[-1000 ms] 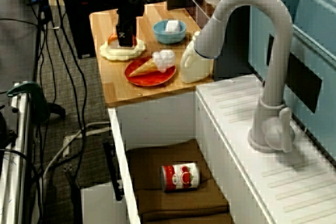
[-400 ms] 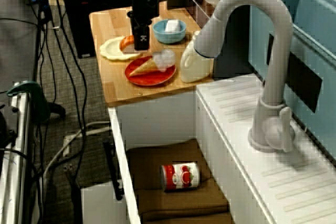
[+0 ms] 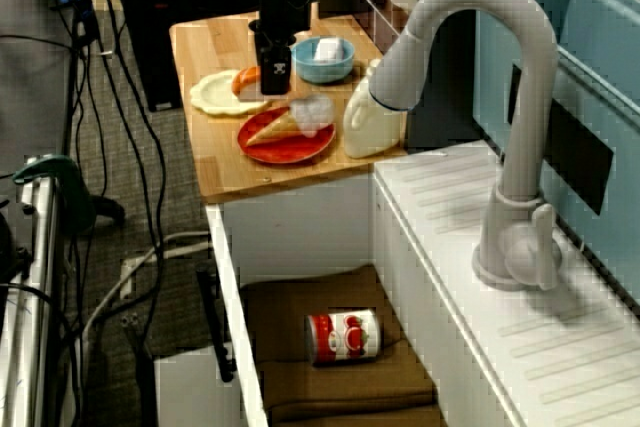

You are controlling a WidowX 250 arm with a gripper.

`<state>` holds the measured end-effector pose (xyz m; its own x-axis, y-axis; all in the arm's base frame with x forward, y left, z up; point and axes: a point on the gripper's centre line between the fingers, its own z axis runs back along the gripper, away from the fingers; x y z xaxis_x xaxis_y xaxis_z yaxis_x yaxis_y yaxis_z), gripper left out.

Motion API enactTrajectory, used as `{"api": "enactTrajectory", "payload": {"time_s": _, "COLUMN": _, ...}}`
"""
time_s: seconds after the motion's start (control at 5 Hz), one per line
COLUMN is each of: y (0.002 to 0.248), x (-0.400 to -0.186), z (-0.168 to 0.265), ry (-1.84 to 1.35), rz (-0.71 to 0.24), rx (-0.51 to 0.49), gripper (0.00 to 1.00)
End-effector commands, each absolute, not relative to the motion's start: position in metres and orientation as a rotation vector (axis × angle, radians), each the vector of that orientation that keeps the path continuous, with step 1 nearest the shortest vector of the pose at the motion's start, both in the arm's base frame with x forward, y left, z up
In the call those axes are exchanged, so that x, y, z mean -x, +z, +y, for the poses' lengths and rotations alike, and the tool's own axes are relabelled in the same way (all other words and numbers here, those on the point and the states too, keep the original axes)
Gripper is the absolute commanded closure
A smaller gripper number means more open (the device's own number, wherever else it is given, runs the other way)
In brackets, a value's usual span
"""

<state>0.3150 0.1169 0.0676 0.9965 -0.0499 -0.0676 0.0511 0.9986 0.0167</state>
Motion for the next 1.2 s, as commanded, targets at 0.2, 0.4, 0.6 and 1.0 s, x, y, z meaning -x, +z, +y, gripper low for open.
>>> {"api": "enactTrajectory", "payload": {"time_s": 0.2, "y": 0.07, "x": -0.321, "z": 0.116, "ry": 0.056, "rz": -0.021, "rx": -0.031, "gripper": 0.21}}
{"api": "enactTrajectory", "payload": {"time_s": 0.4, "y": 0.065, "x": -0.324, "z": 0.121, "ry": 0.113, "rz": -0.011, "rx": -0.007, "gripper": 0.0}}
{"api": "enactTrajectory", "payload": {"time_s": 0.6, "y": 0.066, "x": -0.324, "z": 0.126, "ry": 0.135, "rz": -0.008, "rx": 0.003, "gripper": 0.0}}
{"api": "enactTrajectory", "payload": {"time_s": 1.0, "y": 0.08, "x": -0.326, "z": 0.124, "ry": 0.118, "rz": -0.03, "rx": 0.006, "gripper": 0.0}}
